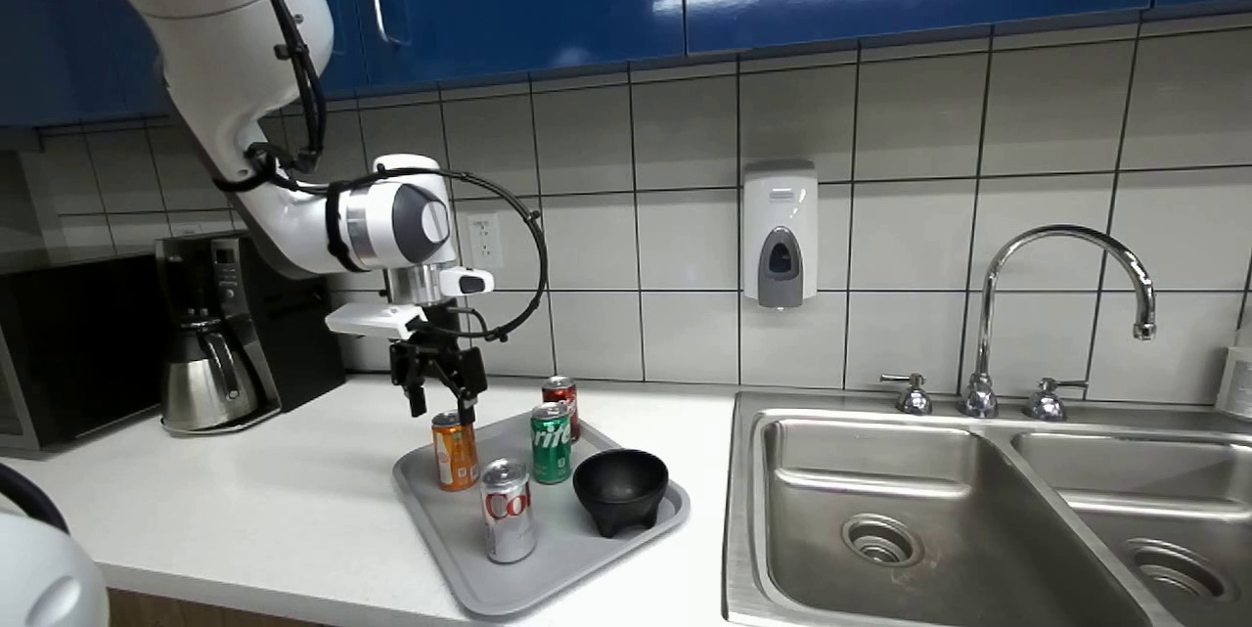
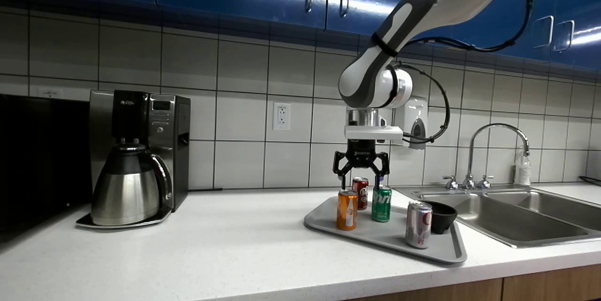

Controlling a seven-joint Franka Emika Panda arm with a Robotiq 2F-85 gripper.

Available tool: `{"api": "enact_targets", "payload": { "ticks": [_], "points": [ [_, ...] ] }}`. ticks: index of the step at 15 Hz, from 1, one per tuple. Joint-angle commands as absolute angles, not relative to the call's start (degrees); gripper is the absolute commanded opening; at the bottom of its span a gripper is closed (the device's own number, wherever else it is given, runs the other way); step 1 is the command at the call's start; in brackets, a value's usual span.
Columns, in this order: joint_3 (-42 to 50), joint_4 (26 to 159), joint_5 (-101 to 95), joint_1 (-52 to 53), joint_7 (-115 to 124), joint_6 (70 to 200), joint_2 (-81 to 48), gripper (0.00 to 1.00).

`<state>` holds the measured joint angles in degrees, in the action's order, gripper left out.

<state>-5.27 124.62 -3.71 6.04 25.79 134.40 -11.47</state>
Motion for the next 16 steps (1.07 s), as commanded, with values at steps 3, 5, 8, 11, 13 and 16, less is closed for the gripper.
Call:
{"api": "enact_targets", "payload": {
  "ticks": [3, 5, 8, 11, 13, 16],
  "points": [
    [-3.51, 119.34, -4.69, 8.50, 27.49, 132.71, -16.34, 1.00],
    [-3.08, 118.03, -4.88, 9.13, 27.77, 132.58, -17.69, 1.00],
    [-2.45, 116.02, -4.88, 10.02, 27.81, 132.02, -19.74, 1.00],
    [-1.67, 114.47, -5.03, 10.79, 28.07, 131.79, -21.45, 1.00],
    [-1.15, 113.70, -5.12, 11.26, 28.22, 131.72, -22.33, 1.00],
    [-0.48, 112.61, -5.00, 11.73, 28.27, 131.41, -23.57, 1.00]
  ]
}}
